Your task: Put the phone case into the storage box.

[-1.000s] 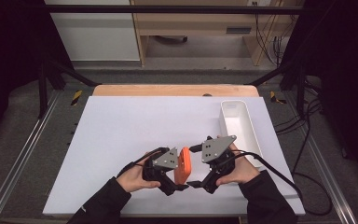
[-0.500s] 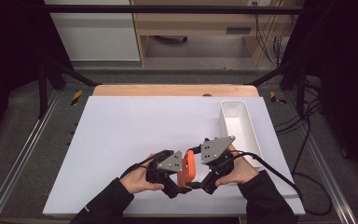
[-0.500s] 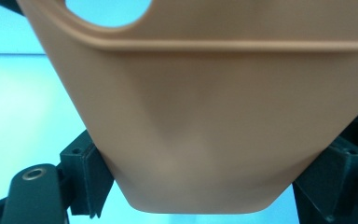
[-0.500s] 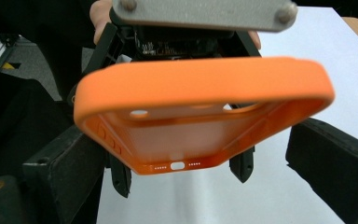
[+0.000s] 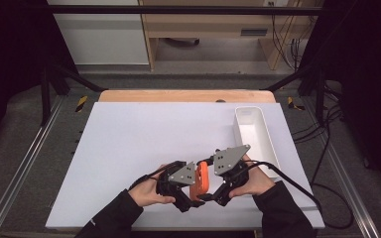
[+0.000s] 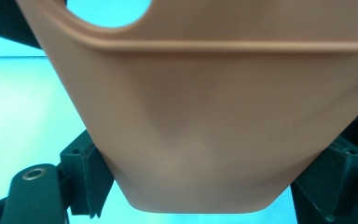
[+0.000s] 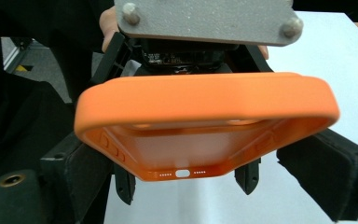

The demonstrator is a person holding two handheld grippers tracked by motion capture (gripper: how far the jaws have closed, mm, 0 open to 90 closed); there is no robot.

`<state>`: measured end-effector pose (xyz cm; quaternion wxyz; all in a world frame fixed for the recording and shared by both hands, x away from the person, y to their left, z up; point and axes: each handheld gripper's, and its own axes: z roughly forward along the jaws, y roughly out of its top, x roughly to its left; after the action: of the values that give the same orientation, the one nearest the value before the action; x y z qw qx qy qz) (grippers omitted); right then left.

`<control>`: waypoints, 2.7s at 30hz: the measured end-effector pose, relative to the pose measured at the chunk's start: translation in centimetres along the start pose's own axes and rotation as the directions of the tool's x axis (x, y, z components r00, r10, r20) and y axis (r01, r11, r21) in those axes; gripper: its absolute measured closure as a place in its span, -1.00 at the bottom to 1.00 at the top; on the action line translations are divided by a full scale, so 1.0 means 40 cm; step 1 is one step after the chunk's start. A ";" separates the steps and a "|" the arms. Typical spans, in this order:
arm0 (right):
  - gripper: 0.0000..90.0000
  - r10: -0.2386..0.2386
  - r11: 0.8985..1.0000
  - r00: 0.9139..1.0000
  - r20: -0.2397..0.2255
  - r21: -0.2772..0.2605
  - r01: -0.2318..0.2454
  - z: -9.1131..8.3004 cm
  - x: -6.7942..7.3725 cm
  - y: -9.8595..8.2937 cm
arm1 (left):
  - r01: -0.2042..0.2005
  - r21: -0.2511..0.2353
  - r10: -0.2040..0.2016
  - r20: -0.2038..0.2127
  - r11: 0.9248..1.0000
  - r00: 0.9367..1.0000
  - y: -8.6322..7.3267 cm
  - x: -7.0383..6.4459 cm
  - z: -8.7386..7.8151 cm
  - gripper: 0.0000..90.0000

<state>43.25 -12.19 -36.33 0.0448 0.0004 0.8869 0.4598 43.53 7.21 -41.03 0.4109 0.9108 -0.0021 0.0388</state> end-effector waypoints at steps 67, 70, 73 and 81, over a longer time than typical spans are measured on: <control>-0.64 0.105 0.994 0.992 0.073 -0.005 -0.105 -0.047 -0.024 0.004 | 0.176 -0.084 -0.187 -0.147 0.981 0.971 -0.098 0.014 -0.106 -0.99; -0.64 0.115 0.993 0.989 0.089 -0.009 -0.115 -0.052 -0.026 0.002 | 0.200 -0.108 -0.216 -0.166 0.974 0.962 -0.117 0.016 -0.118 -0.99; -0.64 0.128 0.992 0.987 0.093 -0.024 -0.126 -0.060 -0.026 0.001 | 0.225 -0.128 -0.247 -0.193 0.966 0.950 -0.136 0.020 -0.133 -0.99; -0.65 0.175 0.984 0.976 0.126 -0.038 -0.172 -0.077 -0.035 -0.001 | 0.277 -0.177 -0.318 -0.272 0.944 0.909 -0.190 0.025 -0.174 -0.99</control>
<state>44.38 -14.80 -34.48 0.0618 0.1070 0.8724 0.4729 44.32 17.49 -42.06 0.4679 0.8545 0.1959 0.1114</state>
